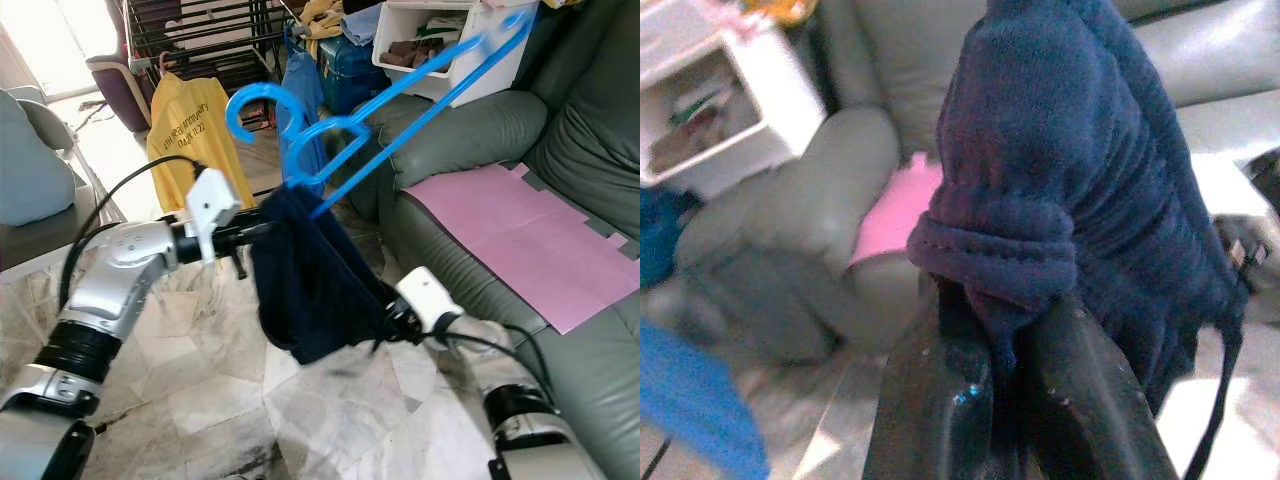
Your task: Hang hanger
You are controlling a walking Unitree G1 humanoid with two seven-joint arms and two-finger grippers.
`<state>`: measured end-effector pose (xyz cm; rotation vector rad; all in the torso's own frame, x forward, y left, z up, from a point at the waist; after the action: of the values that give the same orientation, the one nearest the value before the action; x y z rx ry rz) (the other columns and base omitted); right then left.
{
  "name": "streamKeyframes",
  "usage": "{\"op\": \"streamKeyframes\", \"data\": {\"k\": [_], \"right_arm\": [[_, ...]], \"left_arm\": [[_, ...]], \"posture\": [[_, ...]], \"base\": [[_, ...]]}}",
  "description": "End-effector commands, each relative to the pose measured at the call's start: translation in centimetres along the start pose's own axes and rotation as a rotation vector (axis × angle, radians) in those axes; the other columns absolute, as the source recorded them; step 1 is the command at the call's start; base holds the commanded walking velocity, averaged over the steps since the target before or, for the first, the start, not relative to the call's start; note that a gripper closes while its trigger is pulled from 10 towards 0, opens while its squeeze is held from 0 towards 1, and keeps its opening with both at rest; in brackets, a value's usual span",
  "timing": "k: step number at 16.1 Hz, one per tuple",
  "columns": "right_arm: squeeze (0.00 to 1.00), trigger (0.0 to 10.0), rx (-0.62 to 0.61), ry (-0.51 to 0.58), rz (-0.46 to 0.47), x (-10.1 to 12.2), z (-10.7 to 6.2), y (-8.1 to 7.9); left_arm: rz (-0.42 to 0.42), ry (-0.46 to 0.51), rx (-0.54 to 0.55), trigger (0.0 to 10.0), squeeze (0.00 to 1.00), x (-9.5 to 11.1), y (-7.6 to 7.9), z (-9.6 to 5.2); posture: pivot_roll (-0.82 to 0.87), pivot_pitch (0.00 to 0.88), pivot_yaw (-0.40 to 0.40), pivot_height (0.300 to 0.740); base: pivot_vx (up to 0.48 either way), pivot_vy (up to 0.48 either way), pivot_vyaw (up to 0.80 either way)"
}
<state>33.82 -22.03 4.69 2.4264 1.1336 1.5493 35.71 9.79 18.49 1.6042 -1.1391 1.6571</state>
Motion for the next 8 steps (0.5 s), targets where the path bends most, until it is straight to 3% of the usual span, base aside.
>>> {"op": "streamKeyframes", "data": {"k": [1, 3, 6, 8], "right_arm": [[0.0, 0.0, -0.05, -0.073, 0.044, -1.7, -0.7, 0.8], [0.0, 0.0, -0.332, -0.049, 0.167, -1.1, -2.0, 5.3], [0.0, 0.0, -0.548, 0.016, 0.286, 0.5, -3.2, 9.0], [0.0, 0.0, -0.617, 0.068, 0.307, 2.1, -3.6, 10.7]], "left_arm": [[0.042, 0.053, 0.117, 0.0, 0.0, 1.3, -2.3, -2.0], [0.013, -0.018, 0.15, 0.0, 0.0, -0.5, -2.6, -4.1], [-0.049, -0.068, 0.105, 0.0, 0.0, -2.4, -1.6, -5.4], [-0.117, -0.121, 0.048, 0.0, 0.0, -4.4, -0.2, -6.3]], "posture": [[-0.13, 0.0, 0.082, 0.74], [-0.14, 0.0, 0.081, 0.74], [-0.13, 0.0, 0.077, 0.74], [-0.13, 0.0, 0.073, 0.74]], "base": [[0.0, 0.0, 0.0], [0.0, 0.0, 0.0], [0.0, 0.0, 0.0], [0.0, 0.0, 0.0]]}}
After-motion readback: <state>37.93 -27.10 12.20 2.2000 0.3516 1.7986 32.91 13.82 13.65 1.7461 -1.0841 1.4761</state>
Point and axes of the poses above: a point about 5 cm out from each wrist's last joint towards the gripper, its own z axis pointing out of the wrist towards the gripper, its own x axis along the axis of the wrist's last joint, y = z × x, the point moved 2 cm from there along z, pointing out of the wrist towards the gripper, and after that the axes turned 6 degrees about -z, right-handed, at the moved point
